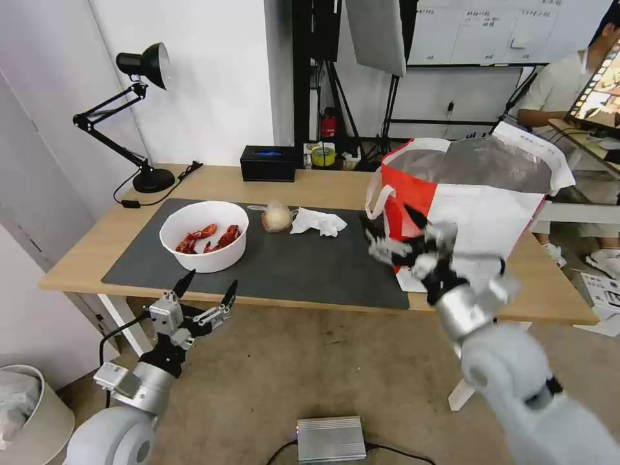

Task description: Pick up the trash from the table and place it into the takeout bag.

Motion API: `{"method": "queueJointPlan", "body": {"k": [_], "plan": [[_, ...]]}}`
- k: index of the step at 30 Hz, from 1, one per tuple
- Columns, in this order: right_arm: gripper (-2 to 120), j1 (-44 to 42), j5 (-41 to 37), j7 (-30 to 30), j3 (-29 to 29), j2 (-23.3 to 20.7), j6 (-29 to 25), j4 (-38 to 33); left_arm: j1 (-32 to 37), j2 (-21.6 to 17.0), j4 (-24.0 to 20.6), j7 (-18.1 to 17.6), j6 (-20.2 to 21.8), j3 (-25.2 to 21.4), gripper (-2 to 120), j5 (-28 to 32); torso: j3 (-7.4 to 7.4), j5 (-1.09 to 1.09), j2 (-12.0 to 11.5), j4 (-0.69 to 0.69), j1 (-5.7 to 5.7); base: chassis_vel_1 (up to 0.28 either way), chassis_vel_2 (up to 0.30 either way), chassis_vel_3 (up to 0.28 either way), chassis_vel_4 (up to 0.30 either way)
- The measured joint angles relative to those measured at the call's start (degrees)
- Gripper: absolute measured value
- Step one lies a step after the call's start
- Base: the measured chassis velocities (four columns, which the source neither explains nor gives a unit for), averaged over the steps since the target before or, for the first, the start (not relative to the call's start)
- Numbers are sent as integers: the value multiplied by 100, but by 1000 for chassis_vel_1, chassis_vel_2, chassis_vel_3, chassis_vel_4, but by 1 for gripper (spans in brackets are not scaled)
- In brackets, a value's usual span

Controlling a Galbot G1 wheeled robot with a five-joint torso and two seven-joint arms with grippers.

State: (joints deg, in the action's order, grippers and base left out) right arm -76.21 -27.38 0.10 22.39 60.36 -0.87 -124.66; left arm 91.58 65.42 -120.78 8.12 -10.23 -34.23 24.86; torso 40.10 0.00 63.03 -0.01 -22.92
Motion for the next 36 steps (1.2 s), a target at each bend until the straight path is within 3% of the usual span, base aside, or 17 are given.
{"method": "queueJointPlan", "body": {"k": [5, 13, 24, 36], "plan": [[100, -650, 464, -210, 56, 233, -834, 540, 93, 124, 492, -2, -463, 49, 100, -436, 0, 0, 0, 1, 0, 0, 0, 0, 0], [100, -1016, 745, -187, 42, 466, -1195, 987, 204, 237, 1043, 20, -793, 102, 100, -610, 1, 0, -1, 1, 0, 0, 0, 0, 0], [100, -1298, 847, -49, -6, 505, -1210, 942, 233, 226, 1123, 39, -850, 100, 100, -605, 1, 0, -1, 1, 0, 0, 0, 0, 0], [100, -1351, 838, 41, -27, 475, -1113, 884, 138, 105, 1014, 159, -643, 98, 100, -510, 1, 0, -1, 1, 0, 0, 0, 0, 0]]}}
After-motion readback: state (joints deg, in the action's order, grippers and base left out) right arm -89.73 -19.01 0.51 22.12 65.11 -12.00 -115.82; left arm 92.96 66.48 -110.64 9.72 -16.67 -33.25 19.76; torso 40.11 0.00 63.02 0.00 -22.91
